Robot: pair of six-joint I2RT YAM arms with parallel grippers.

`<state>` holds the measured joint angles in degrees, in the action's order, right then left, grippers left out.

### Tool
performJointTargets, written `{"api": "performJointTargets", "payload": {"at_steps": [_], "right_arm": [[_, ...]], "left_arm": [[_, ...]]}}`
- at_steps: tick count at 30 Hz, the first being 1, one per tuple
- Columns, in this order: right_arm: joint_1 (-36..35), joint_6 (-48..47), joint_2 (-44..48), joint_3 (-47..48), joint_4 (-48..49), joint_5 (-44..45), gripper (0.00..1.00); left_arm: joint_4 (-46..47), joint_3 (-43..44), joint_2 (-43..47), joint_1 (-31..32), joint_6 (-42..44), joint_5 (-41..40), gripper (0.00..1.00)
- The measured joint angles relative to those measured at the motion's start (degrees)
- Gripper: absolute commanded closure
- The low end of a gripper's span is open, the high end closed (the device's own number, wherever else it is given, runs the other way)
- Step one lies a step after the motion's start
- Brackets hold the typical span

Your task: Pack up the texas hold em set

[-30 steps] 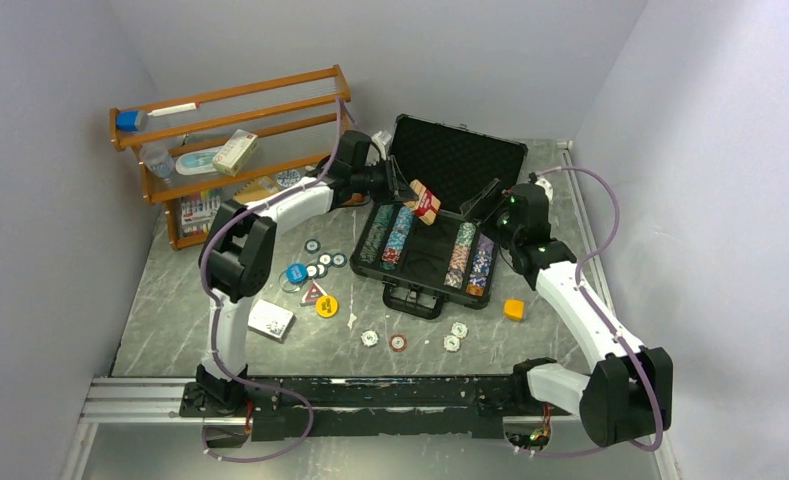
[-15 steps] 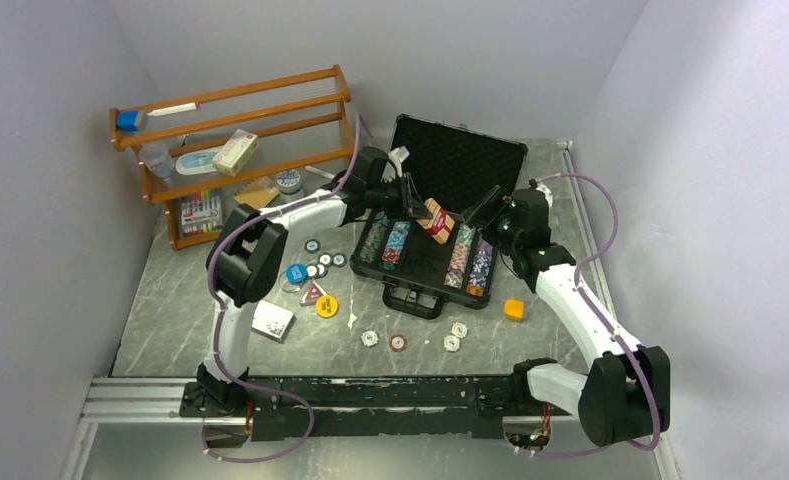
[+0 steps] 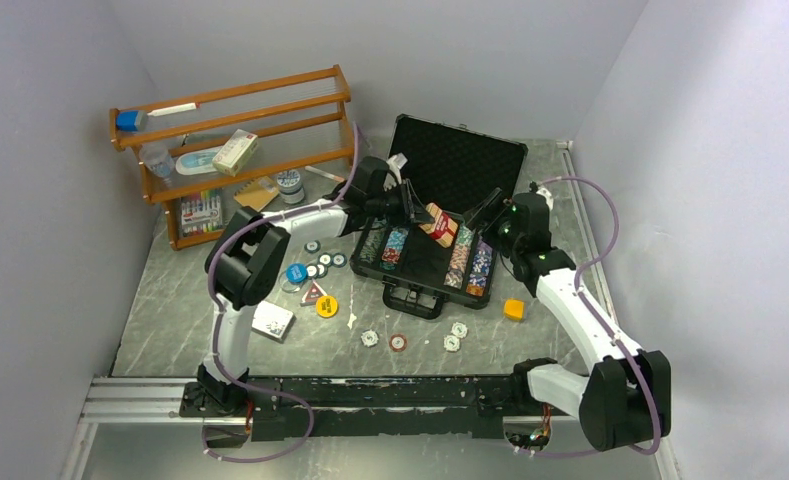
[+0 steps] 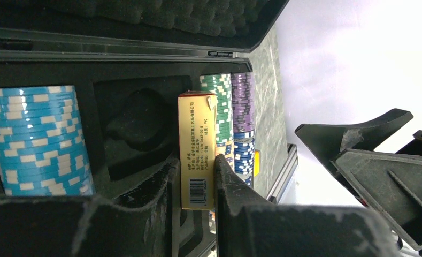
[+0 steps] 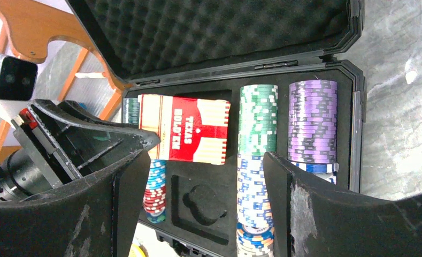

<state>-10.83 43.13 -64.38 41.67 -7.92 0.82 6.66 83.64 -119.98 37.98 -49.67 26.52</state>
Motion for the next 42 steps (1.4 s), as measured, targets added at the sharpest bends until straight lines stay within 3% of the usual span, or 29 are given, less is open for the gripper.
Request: {"api": "performJointTargets", "payload": {"at_steps": [19,27,33,42], "right_arm": [[0.0,0.5,2.9,-2.8,1.9,1.2,0.2],[-0.3,0.5,2.8,-2.8,2.1,2.1,0.2],[-0.5,0.4,2.8,-2.8,2.1,2.6,0.2],[-0.5,-0.3,2.8,-2.8,2.3,3.8,0.2]], "left_arm": [[2.6,0.2,-1.1,0.8,-1.2,-5.7,0.93],[2.5,0.1,-1.0,1.5,-0.7,-8.2,0.52],[-3.5,1.6,-1.0,1.7,2.6,-11.8,0.39],[-8.3,5.9,-0.9,2.2,7.3,-15.9,0.33]]}}
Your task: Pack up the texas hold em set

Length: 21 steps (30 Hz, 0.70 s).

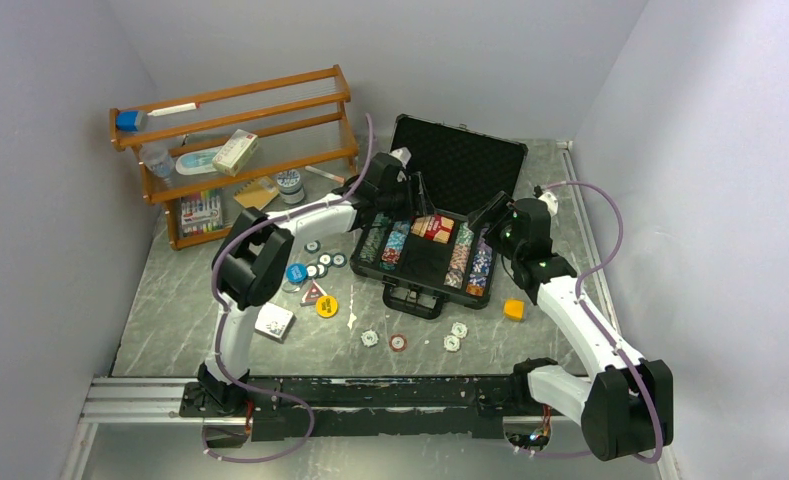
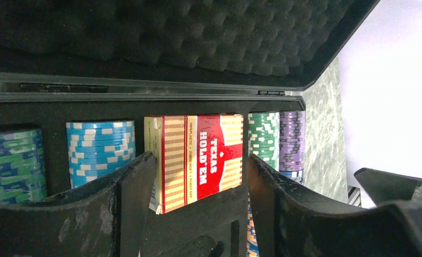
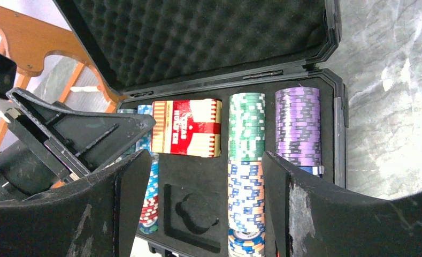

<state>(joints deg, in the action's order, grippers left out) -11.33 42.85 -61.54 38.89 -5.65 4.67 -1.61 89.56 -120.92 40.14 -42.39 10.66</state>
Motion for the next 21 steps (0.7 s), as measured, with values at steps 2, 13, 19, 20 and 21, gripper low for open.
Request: {"api": "performJointTargets", "payload": {"at_steps": [2,13,19,20,21], "right_arm": [[0.0,-0.2,0.0,0.0,0.0,0.5,0.2],[-0.1,-1.6,0.0,0.0,0.2,1.9,0.21],[-0.2,-2.1,0.0,0.0,0.2,3.8,0.21],[-0.2,-2.2,0.0,0.0,0.2,3.9,0.21],[-0.2,-2.2,0.0,0.0,0.2,4.0,0.21]], "left_arm": [[-0.7,0.0,0.0,0.3,0.2,-0.6,0.35],[-1.3,0.0,0.0,0.6,1.1,-1.4,0.62],[-1.3,0.0,-0.5,0.4,1.1,-1.0,0.7],[-1.3,0.0,-0.7,0.3,1.1,-0.9,0.7],[-1.3,0.0,-1.0,0.3,1.1,-0.9,0.71]]}}
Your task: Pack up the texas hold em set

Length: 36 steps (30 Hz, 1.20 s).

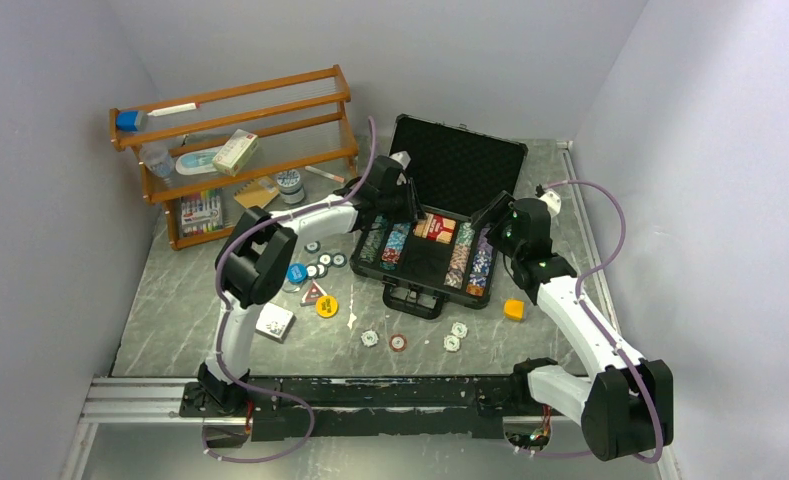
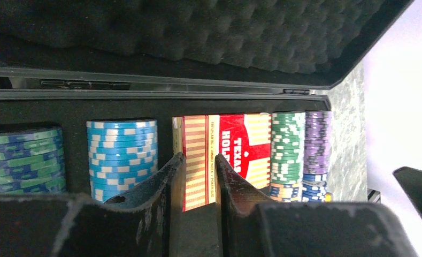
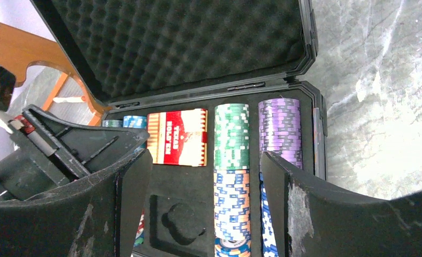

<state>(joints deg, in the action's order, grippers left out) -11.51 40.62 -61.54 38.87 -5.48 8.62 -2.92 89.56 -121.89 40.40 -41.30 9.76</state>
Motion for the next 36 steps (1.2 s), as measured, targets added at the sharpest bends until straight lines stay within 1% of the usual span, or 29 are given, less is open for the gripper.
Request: {"api": "performJointTargets", "payload": {"at_steps": [5,9,14,16,20,22,24,26,28,30,32,34,36], "right_arm": [[-0.1,-0.6,0.0,0.0,0.0,0.0,0.21],[-0.1,-1.4,-0.1,0.0,0.0,-0.3,0.26],[-0.1,-5.1,-1.0,2.0,-1.7,-2.5,0.27],[-0.1,-6.7,-1.6,3.7,-2.6,-3.8,0.27],[-0.4,-10.1,-4.9,8.0,-3.7,-8.8,0.28],[-1.3,-11.6,-6.6,9.4,-4.6,-10.8,0.27],[-4.5,-13.1,-8.7,11.4,-5.9,-11.3,0.26],[-9.7,-14.6,-10.8,13.5,-6.7,-10.6,0.24],[-15.9,-16.2,-13.3,16.2,-6.9,-9.6,0.21],[-20.9,-17.4,-15.5,18.3,-6.5,-9.0,0.16],[-25.6,-18.5,-17.4,19.5,-5.1,-8.6,0.11],[-30.1,-19.6,-19.4,20.0,-4.0,-7.5,0.07],[-34.4,-20.8,-22.2,21.0,-3.5,-6.2,0.04]], "left_arm": [[0.5,-0.2,-0.9,-0.5,0.0,0.9,0.7],[1.5,-0.8,-0.9,-0.6,0.1,1.4,0.67],[-0.2,0.6,-0.9,-0.6,4.3,2.6,0.59],[-0.8,0.9,-0.5,-0.6,6.2,3.2,0.54],[-1.6,-0.4,3.2,-1.4,8.6,5.6,0.45],[-1.9,-2.6,7.8,-2.0,10.1,6.9,0.43],[-2.8,-4.2,13.0,-2.7,11.6,7.1,0.42],[-3.1,-6.3,19.6,-3.8,12.6,6.8,0.4],[-3.6,-8.6,26.6,-5.7,12.9,5.7,0.35],[-4.3,-11.1,34.0,-8.6,13.0,2.9,0.29],[-5.7,-13.2,41.7,-11.2,13.5,-2.4,0.26],[-7.5,-13.8,47.8,-12.4,14.0,-7.9,0.22],[-9.4,-13.9,53.9,-12.1,14.8,-12.5,0.19]]}}
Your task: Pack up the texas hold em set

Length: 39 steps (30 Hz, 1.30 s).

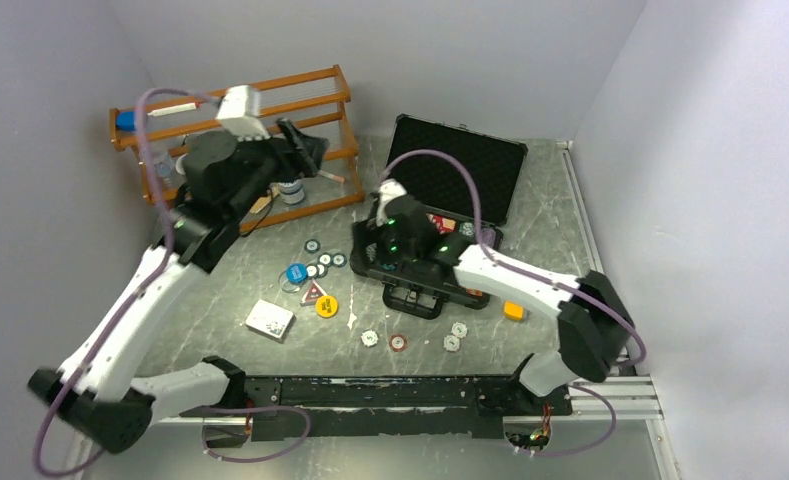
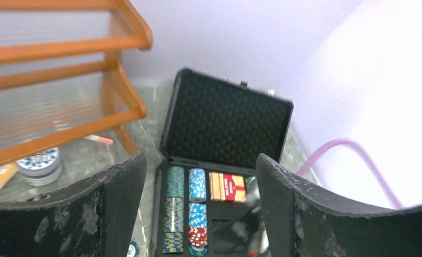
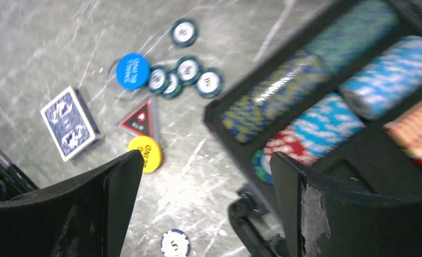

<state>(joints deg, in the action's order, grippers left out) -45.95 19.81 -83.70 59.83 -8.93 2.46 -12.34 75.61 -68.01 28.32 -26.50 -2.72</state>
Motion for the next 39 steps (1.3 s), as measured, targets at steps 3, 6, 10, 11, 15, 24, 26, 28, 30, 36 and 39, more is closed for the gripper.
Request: {"api": "performJointTargets", "payload": {"at_steps": [3,6,10,11,15,24,26,28,30,36,39], "right_arm": [[-6.8,-2.1,-5.4,2.4,0.8,2.0,0.01],[-13.7,-4.3,-11.1,5.4,1.8,3.3,0.0],[-20.5,-7.3,-18.5,10.3,2.7,3.6,0.0],[-21.6,-7.9,-20.5,12.2,2.5,3.6,0.0],[-24.5,-9.6,-28.3,19.9,2.1,3.6,0.0],[-27.3,-12.8,-38.7,28.2,0.0,1.7,0.03],[-27.5,-13.1,-40.1,29.3,-0.8,1.3,0.03],[-27.6,-13.6,-41.2,30.3,-1.7,0.2,0.03],[-27.6,-13.9,-42.1,30.9,-2.2,-0.6,0.05],[-27.7,-15.1,-44.4,33.2,-2.1,-0.1,0.16],[-27.7,-15.8,-45.4,34.1,-1.0,1.0,0.37]], "left_arm": [[-2.0,-0.3,7.3,0.3,1.1,-5.0,0.18],[-4.8,-0.4,12.6,0.3,2.0,-9.2,0.19],[-8.1,-1.2,17.1,0.3,3.5,-13.4,0.18],[-8.9,-1.5,18.0,0.3,4.0,-14.2,0.18],[-11.1,-2.3,19.6,0.3,5.1,-15.8,0.17],[-12.9,-2.4,18.2,0.3,6.1,-16.2,0.15],[-13.2,-2.4,17.6,0.3,6.2,-16.2,0.14],[-13.3,-2.7,17.2,0.3,6.2,-15.9,0.13],[-13.2,-2.9,17.1,0.3,6.3,-15.1,0.12],[-13.1,-3.3,17.3,0.3,6.6,-13.1,0.11],[-13.0,-3.3,17.0,0.3,6.8,-12.9,0.1]]}}
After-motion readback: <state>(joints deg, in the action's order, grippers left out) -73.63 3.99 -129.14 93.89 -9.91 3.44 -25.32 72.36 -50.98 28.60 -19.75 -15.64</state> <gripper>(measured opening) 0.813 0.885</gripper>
